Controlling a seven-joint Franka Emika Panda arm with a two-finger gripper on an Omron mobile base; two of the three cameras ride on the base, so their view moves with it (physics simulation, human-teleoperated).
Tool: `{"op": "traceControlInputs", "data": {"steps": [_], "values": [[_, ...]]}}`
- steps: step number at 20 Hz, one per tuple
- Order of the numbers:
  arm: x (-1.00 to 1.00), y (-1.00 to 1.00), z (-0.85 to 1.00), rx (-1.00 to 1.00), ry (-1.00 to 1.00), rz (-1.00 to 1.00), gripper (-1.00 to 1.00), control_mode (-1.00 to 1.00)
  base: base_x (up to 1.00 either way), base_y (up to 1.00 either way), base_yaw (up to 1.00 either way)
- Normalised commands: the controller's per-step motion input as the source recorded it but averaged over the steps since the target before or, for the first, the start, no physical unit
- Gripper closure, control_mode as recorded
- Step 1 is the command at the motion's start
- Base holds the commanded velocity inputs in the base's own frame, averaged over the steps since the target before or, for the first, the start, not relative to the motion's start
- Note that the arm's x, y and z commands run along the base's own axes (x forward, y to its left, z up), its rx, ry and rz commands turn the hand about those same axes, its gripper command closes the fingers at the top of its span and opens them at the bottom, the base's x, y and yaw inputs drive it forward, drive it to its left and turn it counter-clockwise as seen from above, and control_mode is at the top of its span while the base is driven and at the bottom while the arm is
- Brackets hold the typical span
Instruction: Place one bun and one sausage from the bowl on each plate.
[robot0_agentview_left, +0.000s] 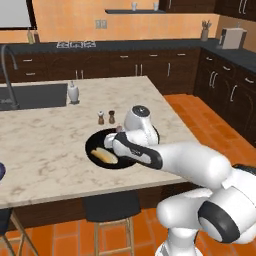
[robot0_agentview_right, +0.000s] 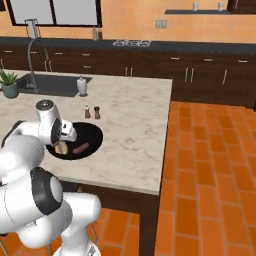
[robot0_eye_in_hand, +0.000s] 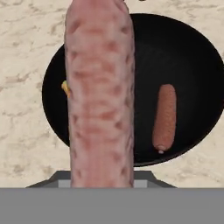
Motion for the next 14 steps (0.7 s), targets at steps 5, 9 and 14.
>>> {"op": "traceControlInputs", "data": {"steps": [5, 9, 14], "values": [[0.00, 0.00, 0.00, 0.00, 0.00, 0.00, 1.00, 1.00, -0.18, 1.00, 0.04], [0.00, 0.00, 0.00, 0.00, 0.00, 0.00, 1.00, 1.00, 0.07, 1.00, 0.01], [0.00, 0.00, 0.00, 0.00, 0.00, 0.00, 1.00, 1.00, 0.01, 1.00, 0.00]]}}
